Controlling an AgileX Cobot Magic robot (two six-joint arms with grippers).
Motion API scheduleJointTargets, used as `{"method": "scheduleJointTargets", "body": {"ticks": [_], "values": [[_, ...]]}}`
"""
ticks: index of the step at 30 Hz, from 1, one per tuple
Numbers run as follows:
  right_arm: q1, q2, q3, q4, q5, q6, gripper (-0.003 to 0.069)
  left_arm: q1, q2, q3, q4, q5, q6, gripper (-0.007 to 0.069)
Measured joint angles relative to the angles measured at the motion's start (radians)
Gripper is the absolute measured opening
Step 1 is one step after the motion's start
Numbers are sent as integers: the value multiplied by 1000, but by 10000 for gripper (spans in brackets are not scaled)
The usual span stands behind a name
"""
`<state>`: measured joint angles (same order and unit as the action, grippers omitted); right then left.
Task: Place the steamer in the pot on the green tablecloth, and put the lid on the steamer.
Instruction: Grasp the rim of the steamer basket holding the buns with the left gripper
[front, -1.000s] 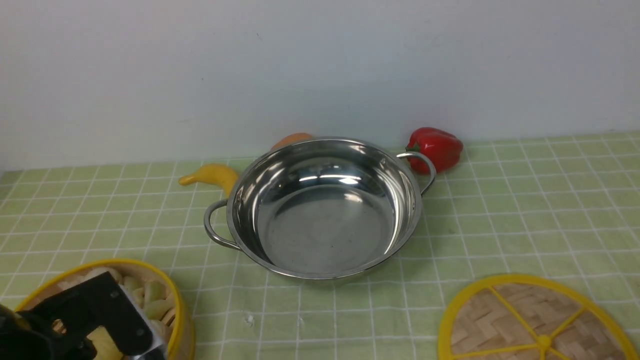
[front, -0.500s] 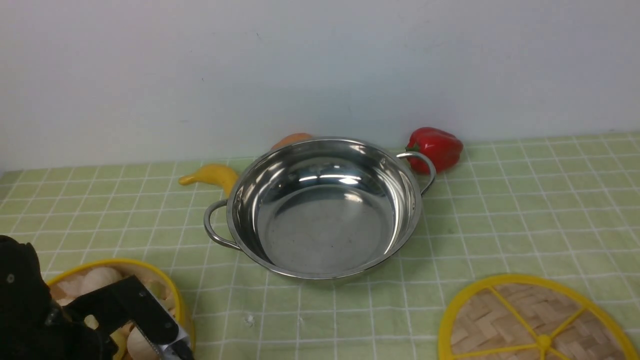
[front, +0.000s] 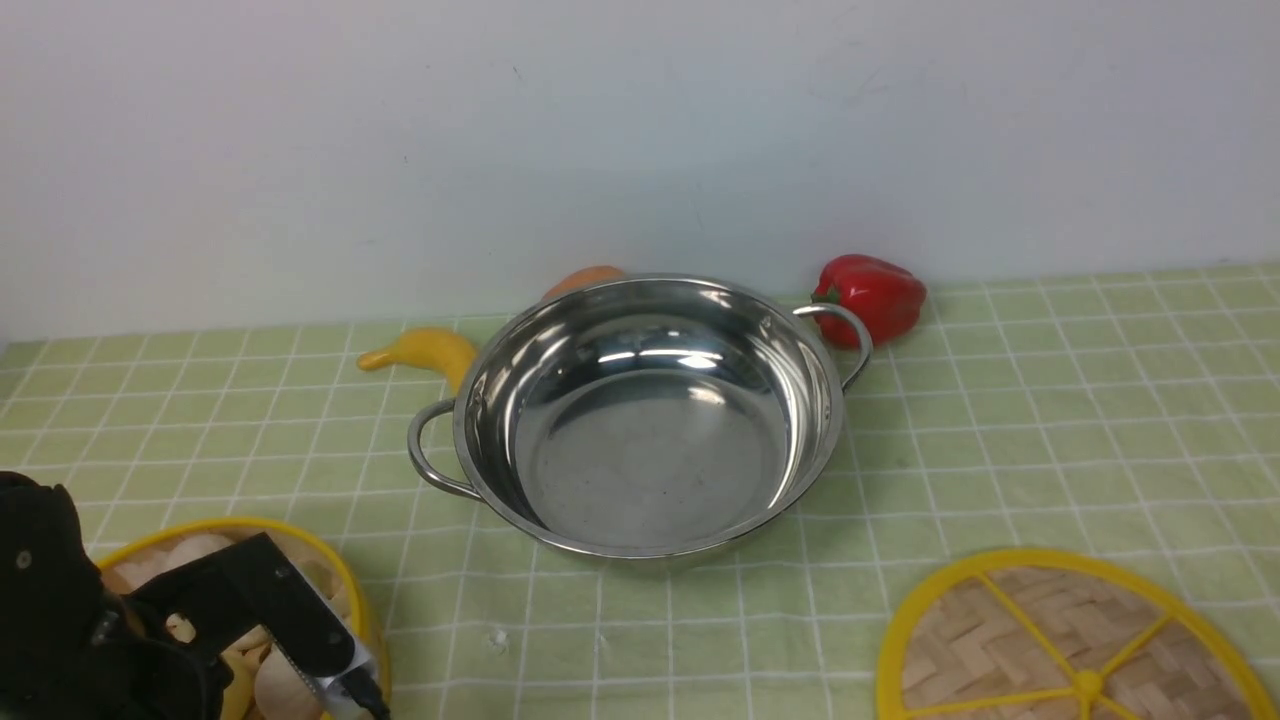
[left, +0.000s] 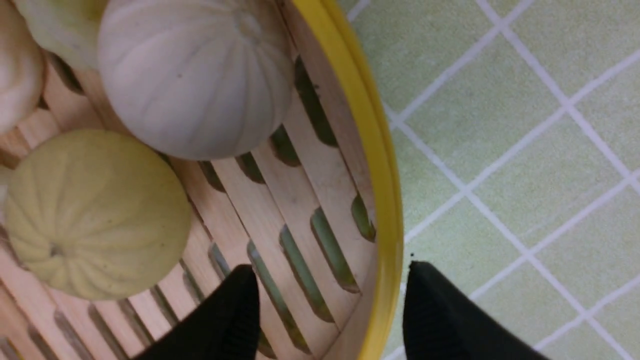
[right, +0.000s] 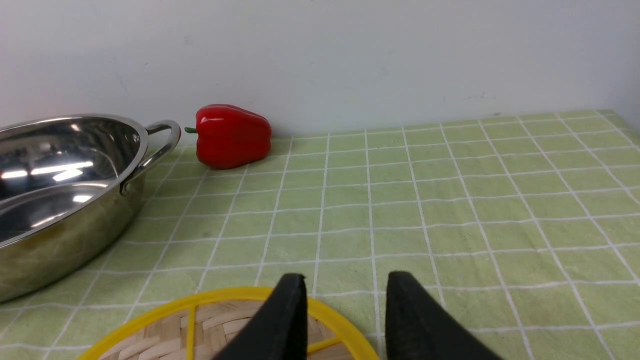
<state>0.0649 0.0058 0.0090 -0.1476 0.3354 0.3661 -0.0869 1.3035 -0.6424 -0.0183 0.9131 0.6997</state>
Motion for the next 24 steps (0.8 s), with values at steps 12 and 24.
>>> {"method": "scheduleJointTargets", "body": {"ticks": [12, 24], "values": [[0, 0, 0, 0, 0, 0, 243, 0, 61, -1, -13, 0, 0, 306], [0, 0, 0, 0, 0, 0, 243, 0, 76, -1, -49, -6, 9, 305]]}}
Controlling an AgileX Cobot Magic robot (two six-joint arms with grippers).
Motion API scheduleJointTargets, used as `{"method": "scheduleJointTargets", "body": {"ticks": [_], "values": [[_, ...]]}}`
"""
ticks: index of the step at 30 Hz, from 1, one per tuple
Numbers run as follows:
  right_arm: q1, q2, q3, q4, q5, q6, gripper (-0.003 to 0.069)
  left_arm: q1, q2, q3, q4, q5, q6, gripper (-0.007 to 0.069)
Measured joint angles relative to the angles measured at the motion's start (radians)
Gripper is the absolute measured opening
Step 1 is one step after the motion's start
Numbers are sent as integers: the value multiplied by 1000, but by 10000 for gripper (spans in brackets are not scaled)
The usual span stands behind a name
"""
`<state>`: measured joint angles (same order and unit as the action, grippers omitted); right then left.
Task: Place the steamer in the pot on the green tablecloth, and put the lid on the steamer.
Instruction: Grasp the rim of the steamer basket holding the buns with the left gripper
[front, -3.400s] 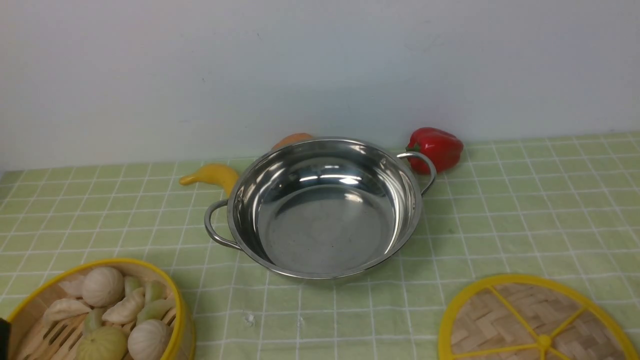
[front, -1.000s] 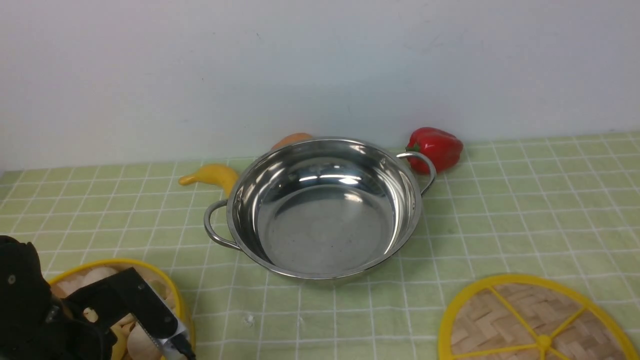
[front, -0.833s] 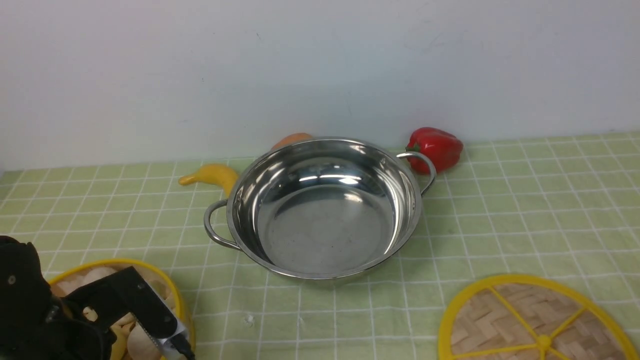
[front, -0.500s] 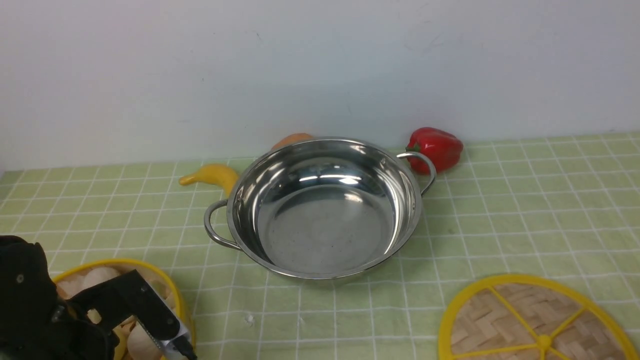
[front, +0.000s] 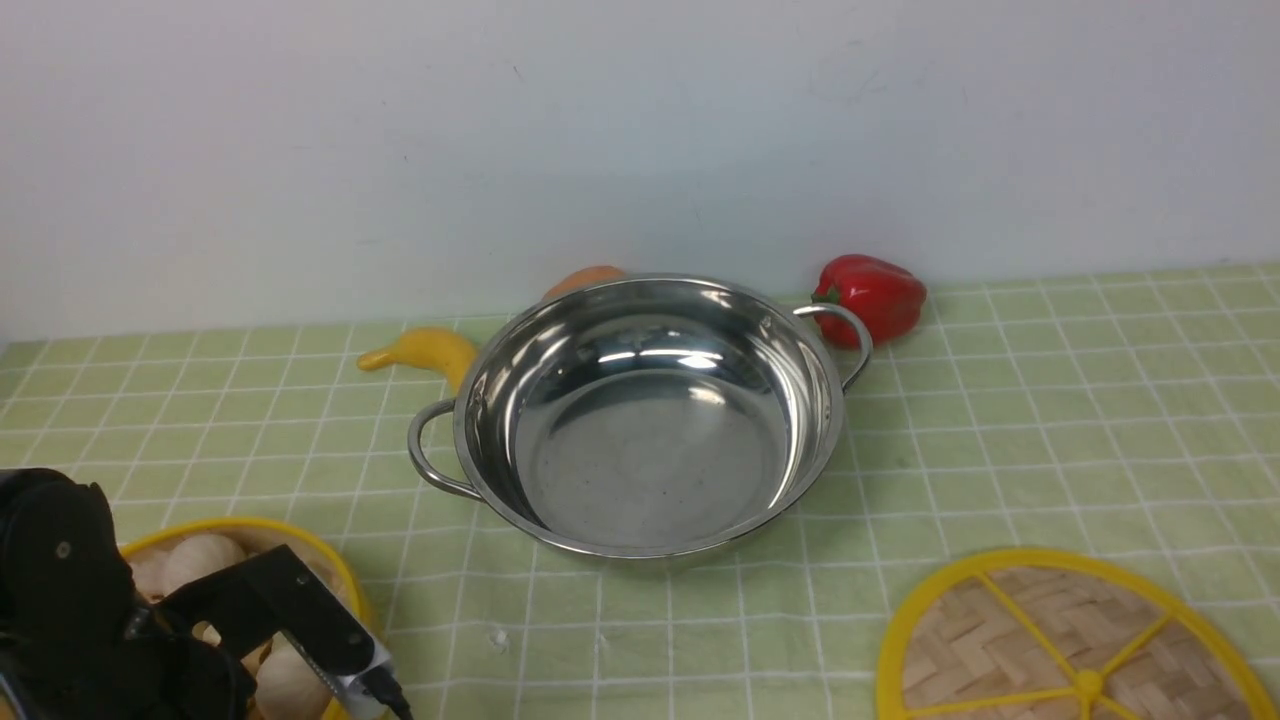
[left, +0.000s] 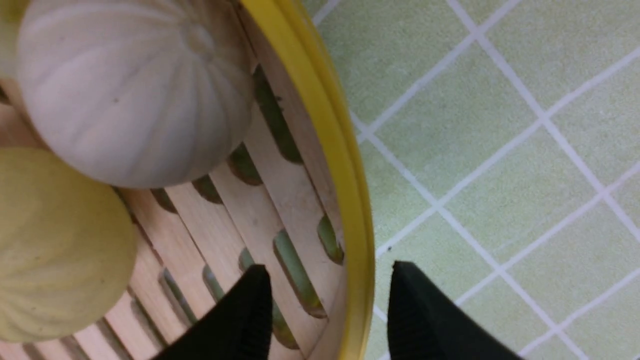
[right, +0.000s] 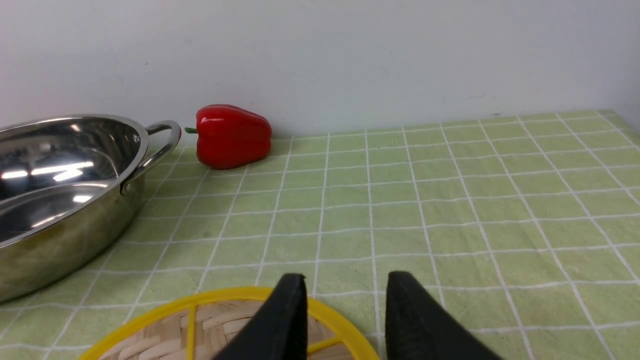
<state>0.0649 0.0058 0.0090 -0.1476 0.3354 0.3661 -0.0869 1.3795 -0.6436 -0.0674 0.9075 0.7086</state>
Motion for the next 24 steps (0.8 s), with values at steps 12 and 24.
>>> {"method": "scheduleJointTargets", "body": {"ticks": [12, 24], "values": [[0, 0, 0, -4, 0, 0, 243, 0, 95, 0, 0, -23, 9, 305], [0, 0, 0, -4, 0, 0, 243, -3, 104, 0, -12, -20, 15, 31]]}}
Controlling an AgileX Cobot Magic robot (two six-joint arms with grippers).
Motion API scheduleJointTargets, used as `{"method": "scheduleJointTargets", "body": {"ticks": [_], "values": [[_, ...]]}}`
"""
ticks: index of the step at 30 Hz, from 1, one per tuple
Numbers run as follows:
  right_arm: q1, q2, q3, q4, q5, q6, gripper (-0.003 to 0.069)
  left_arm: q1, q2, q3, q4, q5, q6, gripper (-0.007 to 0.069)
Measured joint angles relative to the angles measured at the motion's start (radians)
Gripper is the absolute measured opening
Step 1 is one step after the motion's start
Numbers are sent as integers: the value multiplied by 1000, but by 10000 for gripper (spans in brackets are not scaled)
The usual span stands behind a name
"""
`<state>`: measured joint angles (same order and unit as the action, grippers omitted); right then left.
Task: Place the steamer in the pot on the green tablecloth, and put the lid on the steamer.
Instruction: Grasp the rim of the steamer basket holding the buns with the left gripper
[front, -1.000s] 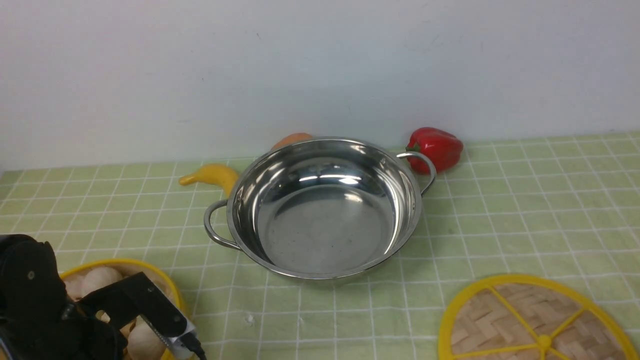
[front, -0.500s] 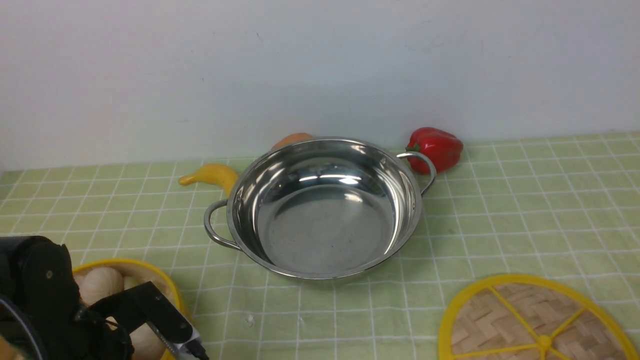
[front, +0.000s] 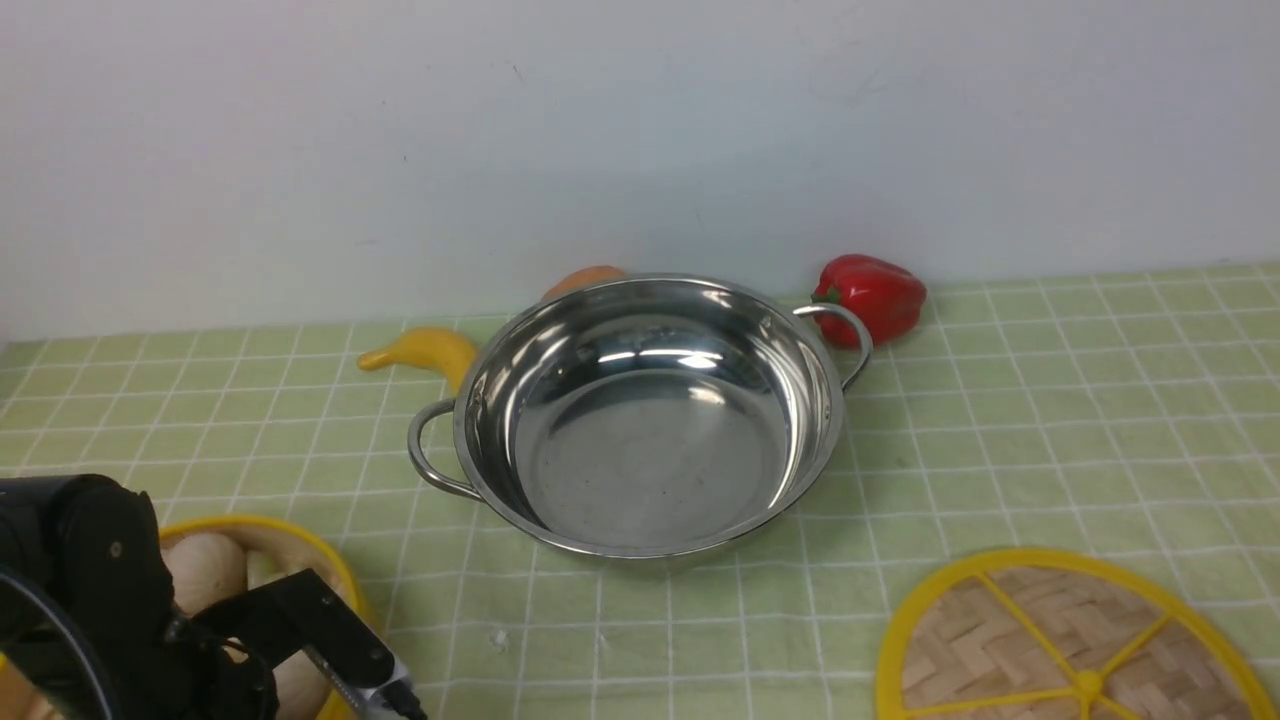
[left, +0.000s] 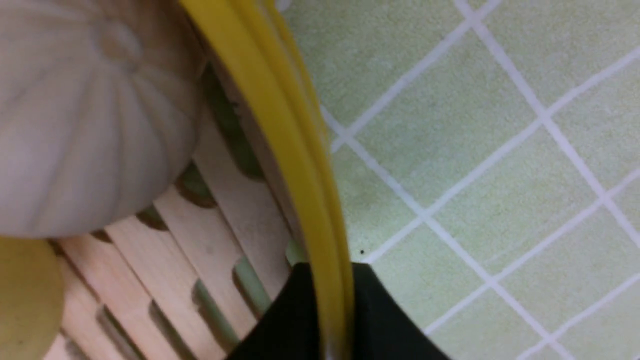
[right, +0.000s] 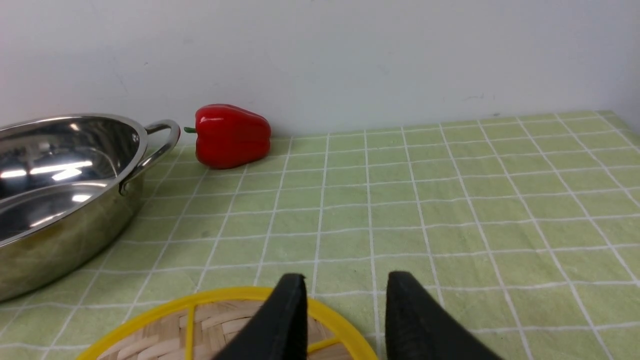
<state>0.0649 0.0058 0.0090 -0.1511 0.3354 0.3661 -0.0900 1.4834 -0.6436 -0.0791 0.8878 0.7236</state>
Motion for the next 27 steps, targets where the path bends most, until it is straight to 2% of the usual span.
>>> {"method": "scheduleJointTargets", "body": {"ticks": [6, 18, 23, 27], "values": [[0, 0, 0, 0, 0, 0, 243, -1, 0, -11, 8, 8, -2, 31], [0, 0, 0, 0, 0, 0, 243, -1, -40, -296, 184, 335, -30, 41], [0, 0, 0, 0, 0, 0, 243, -1, -40, -433, 197, 341, -30, 41], [0, 0, 0, 0, 0, 0, 243, -1, -40, -567, 160, 346, 34, 41]]}}
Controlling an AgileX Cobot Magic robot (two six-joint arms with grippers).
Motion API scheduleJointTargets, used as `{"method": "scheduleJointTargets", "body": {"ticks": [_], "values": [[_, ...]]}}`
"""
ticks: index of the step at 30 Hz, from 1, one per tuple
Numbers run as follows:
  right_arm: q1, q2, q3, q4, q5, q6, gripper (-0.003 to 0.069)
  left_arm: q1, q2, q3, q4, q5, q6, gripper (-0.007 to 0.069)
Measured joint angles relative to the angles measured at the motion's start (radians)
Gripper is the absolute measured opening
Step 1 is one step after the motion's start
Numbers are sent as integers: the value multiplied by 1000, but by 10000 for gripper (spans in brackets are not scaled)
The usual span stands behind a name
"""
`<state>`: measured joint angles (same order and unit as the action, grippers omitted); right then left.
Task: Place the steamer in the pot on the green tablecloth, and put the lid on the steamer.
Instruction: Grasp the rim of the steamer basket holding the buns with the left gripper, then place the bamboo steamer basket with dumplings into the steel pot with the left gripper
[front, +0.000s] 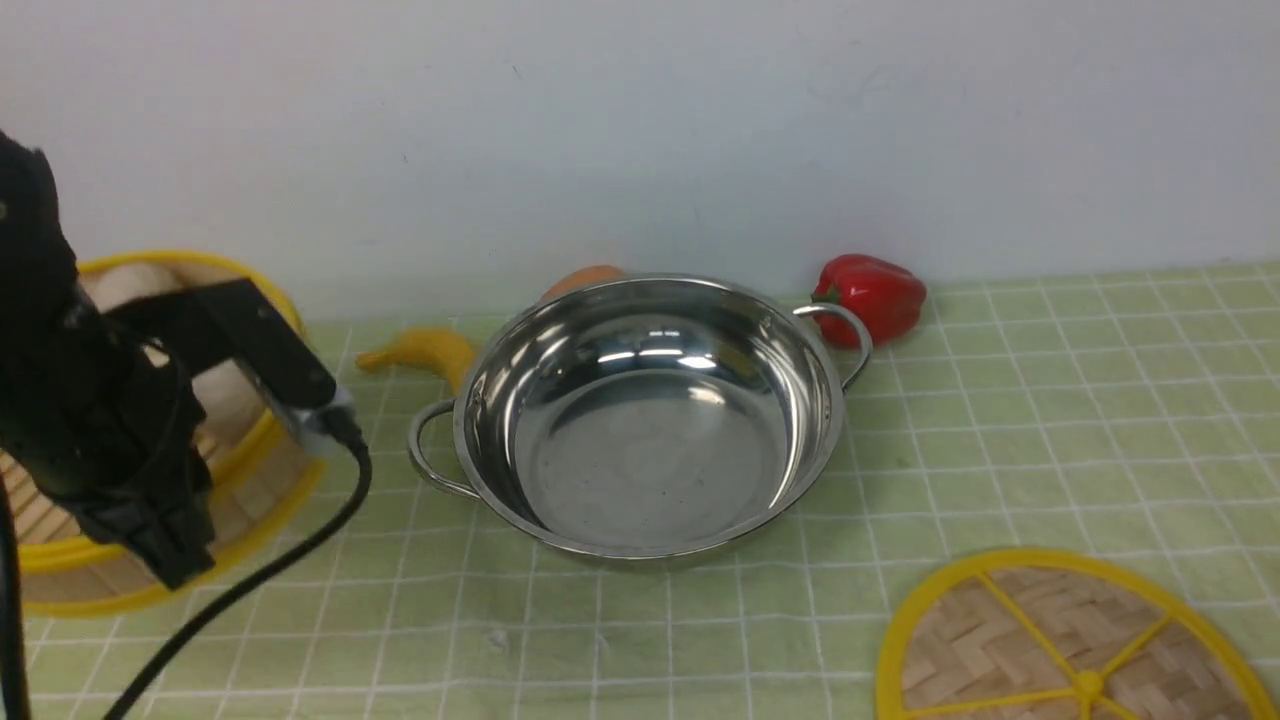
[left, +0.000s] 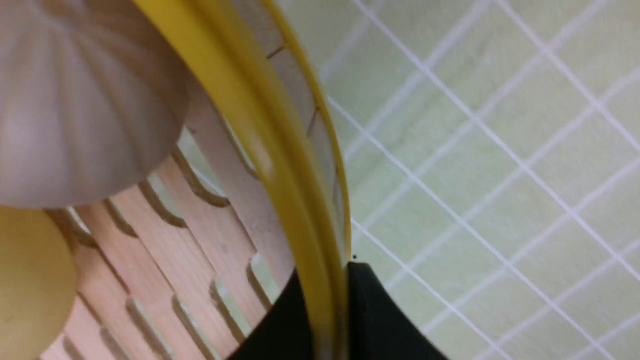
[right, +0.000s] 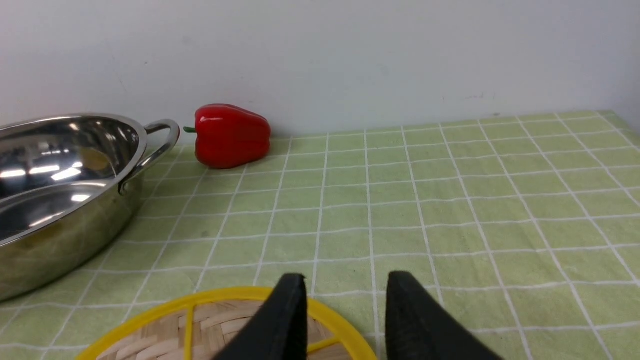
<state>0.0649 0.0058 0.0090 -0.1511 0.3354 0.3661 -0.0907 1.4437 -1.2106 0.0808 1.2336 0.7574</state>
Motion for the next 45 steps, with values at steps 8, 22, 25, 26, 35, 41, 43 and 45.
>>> {"method": "scheduleJointTargets", "body": {"ticks": [8, 22, 25, 26, 35, 41, 43, 45], "values": [[0, 0, 0, 0, 0, 0, 243, -89, 91, -210, -142, 22, 155, 41], [0, 0, 0, 0, 0, 0, 243, -367, 422, -510, -114, 20, 169, 41], [0, 0, 0, 0, 0, 0, 243, -386, 453, -524, -116, 18, 171, 41], [0, 0, 0, 0, 0, 0, 243, -392, 467, -527, -116, 17, 171, 41], [0, 0, 0, 0, 0, 0, 243, -396, 564, -528, -113, -32, 173, 41], [0, 0, 0, 0, 0, 0, 243, -411, 603, -530, -113, -36, 179, 40], [0, 0, 0, 0, 0, 0, 243, -415, 608, -530, -119, -37, 184, 39], [0, 0, 0, 0, 0, 0, 243, -419, 618, -530, -138, -37, 187, 39]]}}
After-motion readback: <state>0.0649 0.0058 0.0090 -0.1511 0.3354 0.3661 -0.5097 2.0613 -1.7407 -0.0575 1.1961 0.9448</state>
